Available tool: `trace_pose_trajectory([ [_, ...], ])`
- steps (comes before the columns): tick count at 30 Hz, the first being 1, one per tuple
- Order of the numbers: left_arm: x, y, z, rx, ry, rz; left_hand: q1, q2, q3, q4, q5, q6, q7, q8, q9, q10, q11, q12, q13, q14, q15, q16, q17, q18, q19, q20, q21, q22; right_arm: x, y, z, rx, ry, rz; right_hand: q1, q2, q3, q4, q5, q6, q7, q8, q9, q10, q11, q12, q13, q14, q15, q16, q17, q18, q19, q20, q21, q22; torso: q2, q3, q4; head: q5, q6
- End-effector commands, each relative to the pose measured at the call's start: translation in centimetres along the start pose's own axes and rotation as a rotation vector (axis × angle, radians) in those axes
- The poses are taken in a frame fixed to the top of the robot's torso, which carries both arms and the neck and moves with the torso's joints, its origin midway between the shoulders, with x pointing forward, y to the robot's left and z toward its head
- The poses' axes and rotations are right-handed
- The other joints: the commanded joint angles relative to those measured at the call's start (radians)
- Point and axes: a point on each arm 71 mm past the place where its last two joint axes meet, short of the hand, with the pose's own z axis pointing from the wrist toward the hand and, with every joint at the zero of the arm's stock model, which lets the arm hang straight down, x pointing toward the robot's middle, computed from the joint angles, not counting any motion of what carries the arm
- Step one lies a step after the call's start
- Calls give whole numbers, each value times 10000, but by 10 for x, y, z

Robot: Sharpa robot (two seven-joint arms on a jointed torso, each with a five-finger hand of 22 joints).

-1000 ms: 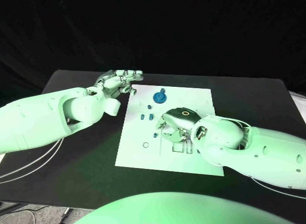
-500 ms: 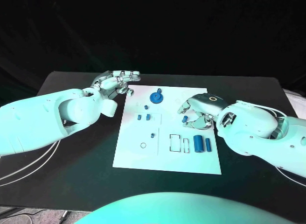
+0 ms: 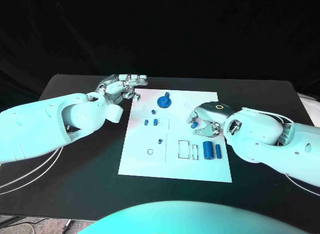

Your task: Assemble the parts on the task board

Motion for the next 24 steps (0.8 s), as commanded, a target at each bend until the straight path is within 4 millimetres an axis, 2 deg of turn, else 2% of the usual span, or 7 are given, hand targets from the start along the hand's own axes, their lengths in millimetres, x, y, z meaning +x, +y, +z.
trace_pose_trajectory([
  [1, 3, 0, 0, 35, 253, -18, 92, -11, -9, -36, 15, 0, 35, 3, -10, -84, -7, 51, -14, -50, 38, -2, -9, 202, -86, 11, -63, -9, 4, -1, 2, 92, 224, -356, 123, 86, 187, -10, -128, 145, 14, 21, 20, 123, 8, 75, 5, 455, -32, -17, -15, 90, 42, -30, -38, 8, 0, -9, -4, -16, 2],
  [7, 3, 0, 0, 26, 260, -18, 94, -10, -10, -37, 15, -2, 35, 3, -10, -90, -5, 53, -14, -55, 39, -2, -12, 202, -87, 12, -60, -9, 5, -2, 5, 132, 178, -407, 198, 254, 576, -18, -354, 357, 43, 40, 31, 316, -26, 106, -13, 456, -75, 15, -17, 95, 56, -60, -29, 20, 1, -7, 7, -35, 2],
  [12, 2, 0, -1, 15, 251, -14, 96, -9, -11, -39, 15, -4, 35, 3, -10, -95, -4, 54, -15, -59, 40, -2, -15, 201, -89, 14, -58, -8, 3, -4, 6, 202, -85, -476, 232, 309, 931, -40, -468, 502, 62, 43, 35, 488, -26, 115, -19, 451, -72, 21, -37, 91, 62, -74, -28, 22, 0, -4, -8, -42, 2],
  [24, 3, 1, -1, -18, 297, -18, 92, -9, -23, -39, 12, -14, 38, 1, -10, -123, 2, 55, -17, -63, 46, 12, 4, 196, -90, 18, -40, -2, 4, -10, 7, 381, -105, -628, 157, 125, 1264, -84, -501, 577, 66, 18, 27, 486, -25, 7, -29, 442, -83, 19, -71, 97, 58, -86, -41, 9, -7, -6, -5, -80, 2],
])
